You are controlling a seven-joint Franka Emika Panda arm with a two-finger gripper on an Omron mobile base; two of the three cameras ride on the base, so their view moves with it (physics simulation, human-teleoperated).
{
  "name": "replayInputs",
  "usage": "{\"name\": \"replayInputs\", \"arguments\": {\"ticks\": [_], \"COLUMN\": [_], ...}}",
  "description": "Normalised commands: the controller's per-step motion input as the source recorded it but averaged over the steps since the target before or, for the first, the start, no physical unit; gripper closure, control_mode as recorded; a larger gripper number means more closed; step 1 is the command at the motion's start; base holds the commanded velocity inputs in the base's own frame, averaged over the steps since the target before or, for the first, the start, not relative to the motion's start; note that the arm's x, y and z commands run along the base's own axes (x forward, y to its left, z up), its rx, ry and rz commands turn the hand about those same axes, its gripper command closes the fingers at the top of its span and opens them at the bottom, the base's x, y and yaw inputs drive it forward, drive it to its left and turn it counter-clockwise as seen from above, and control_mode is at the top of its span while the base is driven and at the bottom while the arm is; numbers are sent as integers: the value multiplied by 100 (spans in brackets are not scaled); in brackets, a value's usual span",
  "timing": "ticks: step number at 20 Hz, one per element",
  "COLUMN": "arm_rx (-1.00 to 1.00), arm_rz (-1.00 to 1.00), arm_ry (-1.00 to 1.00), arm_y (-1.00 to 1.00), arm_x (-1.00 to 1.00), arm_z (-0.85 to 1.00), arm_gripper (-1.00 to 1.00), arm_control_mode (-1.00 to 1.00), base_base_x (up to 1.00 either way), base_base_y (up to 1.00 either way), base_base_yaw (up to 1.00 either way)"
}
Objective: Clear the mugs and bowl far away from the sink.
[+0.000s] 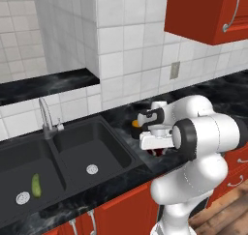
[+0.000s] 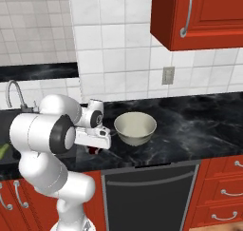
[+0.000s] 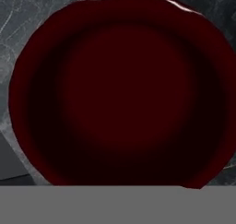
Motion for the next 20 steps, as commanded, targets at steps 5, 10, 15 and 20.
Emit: {"name": "replayInputs", "arguments": {"ticks": [5,10,15,20], "arm_rx": [0,-2,-4,0], "arm_rz": [0,3,3,0], "arm_ry": [0,0,1,0], "arm_y": [3,29,23,0], "arm_x": [0,-9,0,0], "arm_z": [-6,-3,0,0], "arm_gripper": [100,100,100,100], "arm_control_mode": [-100,-100,-100,-100], "base_base_x": [0,0,0,0], "base_base_y": [0,0,0,0], "base_base_yaw": [0,0,0,0]}}
